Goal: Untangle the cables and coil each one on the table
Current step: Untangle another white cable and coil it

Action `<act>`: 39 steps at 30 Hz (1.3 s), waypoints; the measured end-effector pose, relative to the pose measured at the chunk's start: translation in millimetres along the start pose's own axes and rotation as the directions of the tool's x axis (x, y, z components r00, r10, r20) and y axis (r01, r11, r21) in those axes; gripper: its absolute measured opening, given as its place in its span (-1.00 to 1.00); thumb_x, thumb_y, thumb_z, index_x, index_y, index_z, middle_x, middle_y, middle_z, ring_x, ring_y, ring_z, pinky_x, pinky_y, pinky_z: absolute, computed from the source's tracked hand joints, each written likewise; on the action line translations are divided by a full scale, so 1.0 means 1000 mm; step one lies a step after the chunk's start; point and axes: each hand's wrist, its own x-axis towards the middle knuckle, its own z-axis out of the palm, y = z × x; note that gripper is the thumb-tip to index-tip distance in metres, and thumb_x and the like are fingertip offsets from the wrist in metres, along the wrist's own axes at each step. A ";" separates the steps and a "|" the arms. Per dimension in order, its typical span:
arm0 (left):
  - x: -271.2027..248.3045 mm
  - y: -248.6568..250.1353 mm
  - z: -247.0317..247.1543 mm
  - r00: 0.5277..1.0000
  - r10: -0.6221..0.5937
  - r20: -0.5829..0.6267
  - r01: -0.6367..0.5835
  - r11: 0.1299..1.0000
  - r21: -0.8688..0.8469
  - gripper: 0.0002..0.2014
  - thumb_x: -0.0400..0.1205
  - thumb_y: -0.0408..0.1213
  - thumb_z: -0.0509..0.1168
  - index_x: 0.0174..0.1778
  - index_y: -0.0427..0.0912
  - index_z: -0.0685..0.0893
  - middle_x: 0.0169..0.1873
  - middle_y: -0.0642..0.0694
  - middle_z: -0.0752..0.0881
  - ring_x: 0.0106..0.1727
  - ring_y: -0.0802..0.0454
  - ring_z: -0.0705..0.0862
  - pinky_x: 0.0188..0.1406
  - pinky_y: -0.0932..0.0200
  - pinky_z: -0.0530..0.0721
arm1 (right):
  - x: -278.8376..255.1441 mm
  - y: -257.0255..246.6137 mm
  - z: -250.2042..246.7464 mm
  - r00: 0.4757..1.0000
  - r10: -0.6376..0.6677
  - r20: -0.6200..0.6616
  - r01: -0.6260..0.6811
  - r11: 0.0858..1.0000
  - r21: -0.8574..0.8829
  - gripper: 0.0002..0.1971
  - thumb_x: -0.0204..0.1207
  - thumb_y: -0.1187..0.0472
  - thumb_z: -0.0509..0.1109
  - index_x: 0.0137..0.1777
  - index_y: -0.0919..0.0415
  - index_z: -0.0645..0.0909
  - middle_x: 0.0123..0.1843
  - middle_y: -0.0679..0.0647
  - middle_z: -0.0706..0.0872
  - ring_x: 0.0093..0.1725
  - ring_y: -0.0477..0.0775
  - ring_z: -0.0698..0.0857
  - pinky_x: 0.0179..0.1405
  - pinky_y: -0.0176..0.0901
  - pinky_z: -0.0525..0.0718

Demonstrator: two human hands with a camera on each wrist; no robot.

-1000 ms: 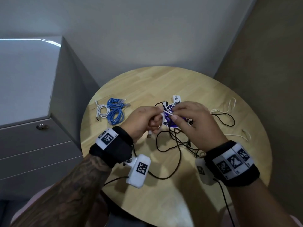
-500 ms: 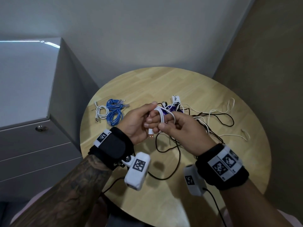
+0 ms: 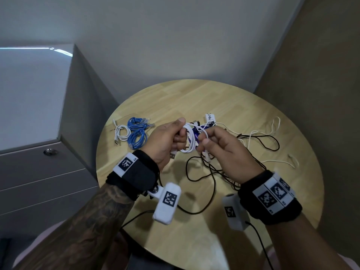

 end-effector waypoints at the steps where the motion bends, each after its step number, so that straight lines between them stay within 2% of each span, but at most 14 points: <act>1: 0.001 0.001 -0.001 1.000 0.014 -0.017 -0.013 1.000 0.019 -0.59 0.79 -0.21 0.11 -0.42 -0.20 0.40 -0.53 -0.01 0.23 -0.56 0.17 0.17 -0.63 0.37 0.12 | 0.001 0.002 -0.001 1.000 -0.008 -0.011 0.008 1.000 -0.026 -0.89 0.73 0.33 0.31 0.09 0.21 0.67 -0.08 0.07 0.81 -0.05 0.13 0.73 0.04 -0.09 0.67; 4: 0.001 0.001 -0.003 1.000 0.000 -0.003 0.000 1.000 0.027 -0.59 0.79 -0.21 0.11 -0.42 -0.20 0.41 -0.55 0.00 0.23 -0.55 0.17 0.16 -0.61 0.35 0.09 | 0.004 0.006 -0.002 0.994 -0.073 -0.078 0.063 0.991 -0.115 -0.85 0.66 0.32 0.41 0.07 0.12 0.79 -0.01 0.05 0.82 0.00 0.13 0.77 0.13 0.14 0.73; 9: -0.001 0.002 -0.002 0.995 -0.077 0.069 0.077 0.997 0.000 -0.60 0.78 -0.23 0.10 -0.41 -0.22 0.41 -0.59 0.04 0.24 -0.56 0.19 0.17 -0.58 0.35 0.06 | 0.008 0.001 -0.002 0.979 0.069 -0.192 -0.025 0.975 0.222 -0.80 0.66 0.43 0.38 0.07 0.19 0.79 0.00 0.22 0.87 -0.08 0.08 0.86 -0.06 -0.16 0.81; 14: -0.003 0.001 0.002 0.990 -0.081 0.116 0.079 0.997 0.018 -0.60 0.78 -0.25 0.09 -0.41 -0.24 0.41 -0.61 0.02 0.25 -0.58 0.19 0.17 -0.60 0.36 0.07 | 0.007 -0.001 0.001 0.977 0.195 -0.082 -0.139 0.884 0.446 -0.85 0.66 0.45 0.35 0.01 0.21 0.68 -0.15 0.21 0.86 -0.19 0.07 0.86 -0.11 -0.15 0.82; 18: -0.003 -0.002 0.000 0.990 -0.047 0.136 0.028 0.990 0.140 -0.58 0.76 -0.18 0.14 -0.44 -0.23 0.44 -0.57 0.00 0.26 -0.54 0.15 0.16 -0.59 0.34 0.10 | 0.008 -0.001 0.005 0.968 0.238 -0.074 -0.182 0.877 0.444 -0.85 0.66 0.40 0.37 -0.07 0.14 0.59 -0.24 0.08 0.84 -0.29 -0.04 0.80 -0.19 -0.16 0.72; 22: -0.001 -0.002 -0.004 0.991 -0.024 0.131 0.000 0.983 0.183 -0.61 0.64 -0.04 0.23 -0.49 -0.11 0.50 -0.52 -0.02 0.24 -0.48 0.09 0.12 -0.46 0.14 -0.03 | 0.007 0.002 0.010 0.965 0.250 -0.078 -0.210 0.917 0.339 -0.87 0.67 0.24 0.39 -0.09 0.09 0.74 -0.17 -0.02 0.81 -0.13 -0.05 0.72 -0.18 -0.21 0.63; 26: -0.004 0.002 -0.002 0.986 -0.057 0.154 0.047 0.996 0.072 -0.59 0.76 -0.19 0.16 -0.41 -0.24 0.42 -0.59 0.02 0.29 -0.56 0.19 0.19 -0.57 0.32 0.05 | 0.008 0.003 0.008 0.965 0.264 0.001 -0.248 0.903 0.350 -0.79 0.72 0.20 0.32 -0.07 0.14 0.78 -0.23 -0.04 0.77 -0.25 -0.08 0.60 -0.21 -0.23 0.56; 28: -0.006 0.004 0.000 0.983 -0.072 0.168 0.073 0.997 0.000 -0.61 0.76 -0.24 0.10 -0.41 -0.25 0.41 -0.58 0.00 0.27 -0.58 0.22 0.20 -0.59 0.37 0.07 | 0.008 0.004 0.010 0.961 0.277 0.026 -0.265 0.887 0.378 -0.77 0.73 0.19 0.31 -0.02 0.29 0.76 -0.29 0.03 0.67 -0.35 -0.11 0.52 -0.28 -0.23 0.48; 29: -0.006 0.004 0.001 0.983 -0.068 0.169 0.073 0.997 -0.020 -0.61 0.75 -0.25 0.11 -0.43 -0.25 0.42 -0.56 0.00 0.26 -0.57 0.21 0.19 -0.60 0.37 0.08 | 0.008 0.005 0.013 0.962 0.273 0.013 -0.256 0.886 0.388 -0.74 0.73 0.17 0.33 0.03 0.37 0.74 -0.28 0.08 0.63 -0.38 -0.12 0.49 -0.32 -0.23 0.44; 31: -0.007 0.004 0.003 0.984 -0.056 0.168 0.063 0.997 -0.039 -0.59 0.73 -0.24 0.12 -0.47 -0.25 0.47 -0.56 -0.01 0.27 -0.57 0.21 0.20 -0.60 0.37 0.08 | 0.008 0.006 0.019 0.969 0.232 -0.081 -0.188 0.914 0.360 -0.79 0.72 0.20 0.35 0.07 0.34 0.73 -0.28 0.08 0.64 -0.37 -0.11 0.52 -0.34 -0.22 0.46; 33: -0.008 0.004 0.005 0.984 -0.049 0.169 0.058 0.997 -0.049 -0.54 0.75 -0.27 0.10 -0.51 -0.21 0.55 -0.59 0.01 0.32 -0.57 0.22 0.20 -0.58 0.36 0.06 | 0.008 0.004 0.023 0.963 0.158 -0.218 -0.081 0.942 0.325 -0.93 0.69 0.31 0.39 0.10 0.24 0.69 -0.26 0.18 0.72 -0.30 -0.06 0.64 -0.27 -0.17 0.61; 35: -0.010 0.003 0.008 0.986 -0.034 0.163 0.044 0.998 -0.054 -0.51 0.77 -0.29 0.08 -0.52 -0.20 0.59 -0.61 0.04 0.38 -0.57 0.23 0.22 -0.57 0.35 0.05 | 0.009 0.002 0.025 0.946 0.108 -0.305 0.001 0.941 0.337 -0.90 0.64 0.40 0.43 0.06 0.20 0.63 -0.21 0.35 0.75 -0.25 0.04 0.74 -0.16 -0.02 0.75; 37: -0.009 0.003 0.010 0.991 -0.015 0.130 0.022 0.998 -0.052 -0.49 0.76 -0.29 0.10 -0.55 -0.17 0.62 -0.61 0.04 0.41 -0.57 0.23 0.23 -0.59 0.37 0.07 | 0.009 0.001 0.027 0.949 0.081 -0.304 0.020 0.949 0.315 -0.90 0.65 0.38 0.42 -0.04 0.18 0.64 -0.24 0.17 0.81 -0.29 -0.01 0.74 -0.21 -0.04 0.73; 39: -0.008 0.005 0.009 0.995 0.004 0.095 -0.001 1.000 -0.025 -0.55 0.76 -0.26 0.12 -0.50 -0.23 0.52 -0.60 0.01 0.34 -0.57 0.21 0.21 -0.63 0.39 0.13 | 0.006 -0.001 0.028 0.960 0.064 -0.272 0.017 0.959 0.284 -0.90 0.66 0.35 0.41 -0.06 0.17 0.69 -0.29 -0.02 0.82 -0.34 -0.15 0.70 -0.31 -0.26 0.65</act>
